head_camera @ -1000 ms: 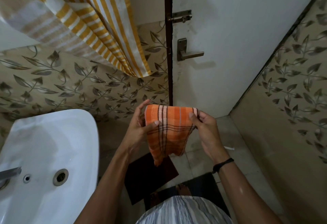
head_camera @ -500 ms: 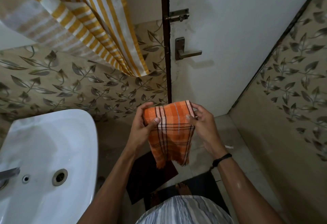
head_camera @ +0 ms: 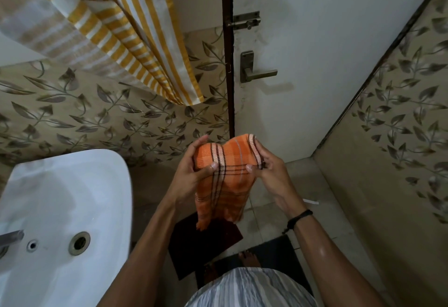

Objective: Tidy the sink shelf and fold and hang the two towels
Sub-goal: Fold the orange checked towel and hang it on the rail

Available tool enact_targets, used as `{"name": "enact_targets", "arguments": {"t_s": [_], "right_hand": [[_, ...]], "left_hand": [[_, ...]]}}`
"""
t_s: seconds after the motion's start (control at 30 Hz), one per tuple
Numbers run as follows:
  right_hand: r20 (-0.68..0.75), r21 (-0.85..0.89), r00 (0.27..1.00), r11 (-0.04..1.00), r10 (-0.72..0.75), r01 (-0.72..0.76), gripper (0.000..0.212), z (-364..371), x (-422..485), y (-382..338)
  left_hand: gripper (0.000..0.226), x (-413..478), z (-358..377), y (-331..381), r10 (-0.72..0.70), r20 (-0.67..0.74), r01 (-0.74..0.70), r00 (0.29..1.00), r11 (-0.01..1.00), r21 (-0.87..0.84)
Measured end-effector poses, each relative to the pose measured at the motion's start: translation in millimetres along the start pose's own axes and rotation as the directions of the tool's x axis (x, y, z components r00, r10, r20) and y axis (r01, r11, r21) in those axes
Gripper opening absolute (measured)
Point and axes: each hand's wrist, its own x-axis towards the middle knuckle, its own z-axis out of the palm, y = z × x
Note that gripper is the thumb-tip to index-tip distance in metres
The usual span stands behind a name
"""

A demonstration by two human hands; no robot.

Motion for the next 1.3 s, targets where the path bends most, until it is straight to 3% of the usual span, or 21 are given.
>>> {"name": "enact_targets", "arguments": {"t_s": [0.1, 0.17, 0.3, 0.47, 0.6, 0.7, 1.0, 1.1, 1.23, 1.3], "right_hand": [[-0.047, 0.113, 0.999, 0.993, -0.028, 0.033, 0.079, 0.4, 0.6, -2.2], [-0.117, 0.144, 0.993, 0.989, -0.025, 0.042, 0.076, 3.1, 1.3, -2.9], [-0.272, 0.128, 0.962, 0.992, 0.032, 0.003, 0.050, 9.1, 4.2, -4.6], [-0.295, 0.258, 0.952, 0.966, 0.084, -0.006, 0.036, 8.6, 1.4, -5.9], [-0.209, 0.124, 0.977, 0.990, -0.038, 0.065, 0.042, 2.4, -2.8, -10.2], [-0.177, 0.055, 0.979, 0.992, -0.101, 0.113, 0.042, -2.1, -1.8, -15.2], [-0.206, -0.031, 0.957, 0.979, -0.203, 0.201, 0.031, 11.4, -5.0, -15.8], [-0.195, -0.100, 0.942, 0.961, -0.272, 0.257, 0.029, 13.6, -4.9, -18.8], [-0.186, -0.244, 0.915, 0.919, -0.357, 0.309, 0.032, 11.5, -3.0, -22.7], [-0.176, -0.318, 0.900, 0.888, -0.399, 0.332, 0.031, 11.1, -4.3, -25.3]], "left_hand": [[0.077, 3.1, -12.6, 1.6, -0.061, 0.056, 0.058, 0.997, 0.996, 0.061], [0.068, 6.0, -11.0, 0.4, -0.052, -0.029, 0.054, 0.998, 0.997, 0.051], [0.052, 11.8, 0.2, -7.9, -0.035, -0.246, 0.055, 0.969, 0.996, 0.074], [0.086, 1.6, -5.3, -13.8, -0.222, -0.080, 0.229, 0.972, 0.969, 0.090], [0.073, -4.6, -2.7, -13.5, -0.100, -0.167, 0.096, 0.981, 0.995, -0.032], [0.076, -4.8, -5.5, -9.8, -0.037, -0.154, 0.022, 0.987, 0.995, -0.098], [0.047, 5.4, -16.0, 26.8, 0.186, -0.320, -0.080, 0.929, 0.945, 0.317], [0.039, 6.9, -21.7, 36.3, 0.217, -0.244, -0.104, 0.945, 0.909, 0.404], [0.057, 8.8, -29.7, 45.4, 0.133, 0.002, -0.115, 0.991, 0.850, 0.513], [0.058, 10.3, -28.2, 48.8, 0.162, 0.038, -0.152, 0.986, 0.784, 0.601]]}}
